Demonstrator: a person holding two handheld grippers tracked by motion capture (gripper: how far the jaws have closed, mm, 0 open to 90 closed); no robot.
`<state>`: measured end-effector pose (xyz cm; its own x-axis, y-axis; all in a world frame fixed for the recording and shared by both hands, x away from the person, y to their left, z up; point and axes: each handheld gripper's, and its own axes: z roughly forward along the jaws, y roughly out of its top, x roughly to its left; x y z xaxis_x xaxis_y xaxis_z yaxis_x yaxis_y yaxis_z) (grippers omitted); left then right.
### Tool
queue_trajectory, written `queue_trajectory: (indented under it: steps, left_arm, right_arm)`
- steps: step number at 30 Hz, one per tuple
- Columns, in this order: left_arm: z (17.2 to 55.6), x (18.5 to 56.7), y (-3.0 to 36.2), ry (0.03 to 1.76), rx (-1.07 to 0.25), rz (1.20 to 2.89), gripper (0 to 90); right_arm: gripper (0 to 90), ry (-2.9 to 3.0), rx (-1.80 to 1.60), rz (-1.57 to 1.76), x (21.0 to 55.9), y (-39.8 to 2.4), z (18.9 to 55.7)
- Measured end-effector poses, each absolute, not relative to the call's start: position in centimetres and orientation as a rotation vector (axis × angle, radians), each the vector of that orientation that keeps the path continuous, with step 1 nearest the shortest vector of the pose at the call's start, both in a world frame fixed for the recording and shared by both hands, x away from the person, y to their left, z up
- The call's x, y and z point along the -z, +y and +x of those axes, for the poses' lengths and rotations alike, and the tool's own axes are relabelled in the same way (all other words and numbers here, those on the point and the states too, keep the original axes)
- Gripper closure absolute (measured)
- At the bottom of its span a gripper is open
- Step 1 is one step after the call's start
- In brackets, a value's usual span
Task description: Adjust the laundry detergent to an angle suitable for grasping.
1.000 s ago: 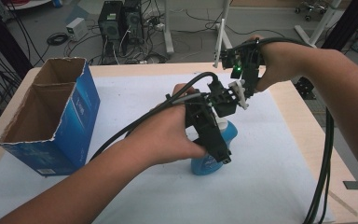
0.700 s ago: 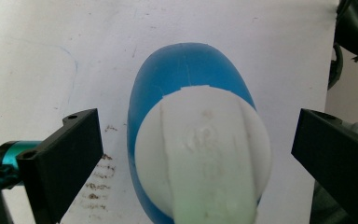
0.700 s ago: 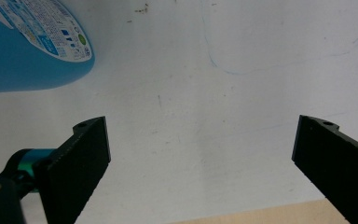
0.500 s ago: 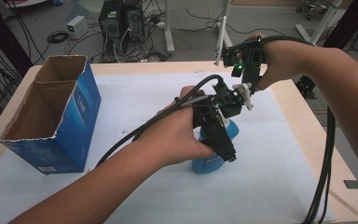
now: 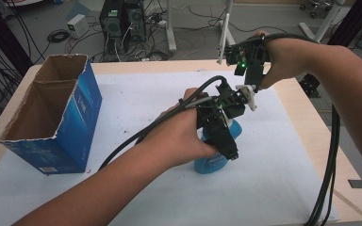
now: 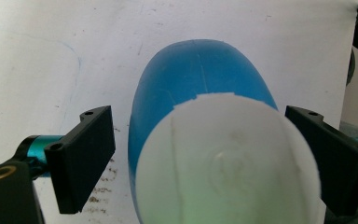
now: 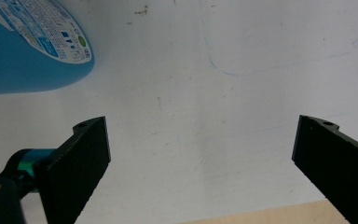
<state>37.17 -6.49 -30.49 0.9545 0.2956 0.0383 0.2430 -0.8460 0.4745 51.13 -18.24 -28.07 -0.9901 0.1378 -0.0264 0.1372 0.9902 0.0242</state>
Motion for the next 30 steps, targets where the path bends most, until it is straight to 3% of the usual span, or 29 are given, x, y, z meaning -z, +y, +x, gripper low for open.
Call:
queue_trajectory:
  steps: [7,24,30]
  left_arm:
    - [37.19,30.42,-6.41,0.389,-0.163,2.630,17.8]
    - [37.11,30.75,-6.72,0.391,-0.180,2.639,23.1]
    - [37.24,30.75,-6.62,0.384,-0.185,2.645,28.9]
  right_arm:
    - [3.3,3.108,-0.038,0.222,28.24,-18.26,51.17]
    - [3.3,3.108,-0.033,0.226,28.25,-18.13,51.10]
    - [3.3,3.108,-0.032,0.214,28.28,-18.21,51.21]
